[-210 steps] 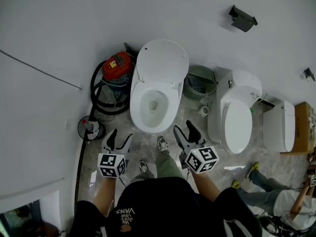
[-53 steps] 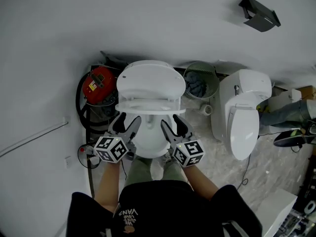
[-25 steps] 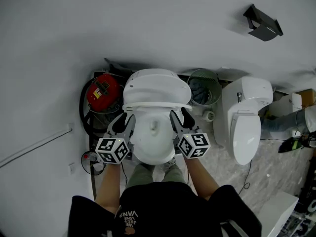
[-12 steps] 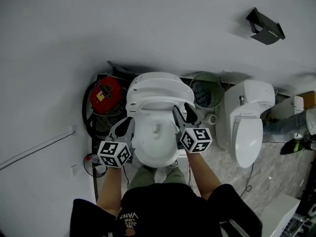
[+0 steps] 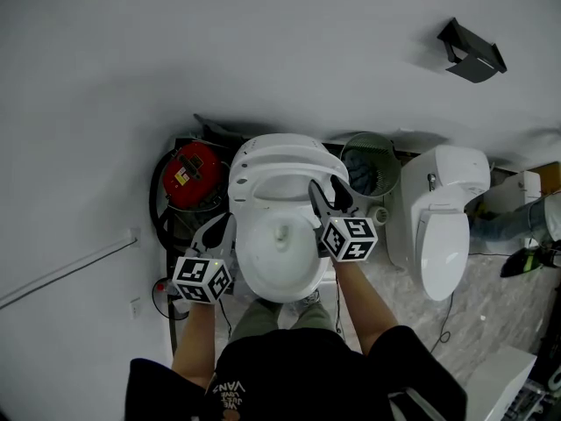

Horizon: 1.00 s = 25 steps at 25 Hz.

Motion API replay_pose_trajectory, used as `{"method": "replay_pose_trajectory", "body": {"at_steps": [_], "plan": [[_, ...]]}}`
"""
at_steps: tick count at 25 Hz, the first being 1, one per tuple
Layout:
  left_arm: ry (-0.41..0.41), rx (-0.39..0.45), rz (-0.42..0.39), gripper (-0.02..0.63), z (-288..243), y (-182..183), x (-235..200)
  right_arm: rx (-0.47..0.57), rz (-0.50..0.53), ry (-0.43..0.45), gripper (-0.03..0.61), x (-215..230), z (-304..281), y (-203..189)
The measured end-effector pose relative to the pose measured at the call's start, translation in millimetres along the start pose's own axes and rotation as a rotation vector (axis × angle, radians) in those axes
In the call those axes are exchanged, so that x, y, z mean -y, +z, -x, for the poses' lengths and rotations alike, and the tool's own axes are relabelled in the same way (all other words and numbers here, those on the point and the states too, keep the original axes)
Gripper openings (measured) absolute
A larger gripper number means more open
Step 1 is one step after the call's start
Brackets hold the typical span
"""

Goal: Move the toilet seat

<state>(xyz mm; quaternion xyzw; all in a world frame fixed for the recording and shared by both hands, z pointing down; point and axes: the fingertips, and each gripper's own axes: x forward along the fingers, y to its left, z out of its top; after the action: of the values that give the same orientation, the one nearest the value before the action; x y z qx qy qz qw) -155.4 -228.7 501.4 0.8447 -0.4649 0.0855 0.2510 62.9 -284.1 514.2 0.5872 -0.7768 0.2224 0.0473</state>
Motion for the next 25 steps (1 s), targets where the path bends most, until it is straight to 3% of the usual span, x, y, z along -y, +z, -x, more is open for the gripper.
{"method": "replay_pose_trajectory", "body": {"at_steps": [16,25], "plan": [[0.003,0.014,-0.006,0.000,18,10,-17,-0.029,-0.006,-0.039,0.230,9,-25,-6],[0.036,0.068,-0.094,0.000,31,39,-24,0.022,-0.037,-0.079,0.215,8,2,7]]}}
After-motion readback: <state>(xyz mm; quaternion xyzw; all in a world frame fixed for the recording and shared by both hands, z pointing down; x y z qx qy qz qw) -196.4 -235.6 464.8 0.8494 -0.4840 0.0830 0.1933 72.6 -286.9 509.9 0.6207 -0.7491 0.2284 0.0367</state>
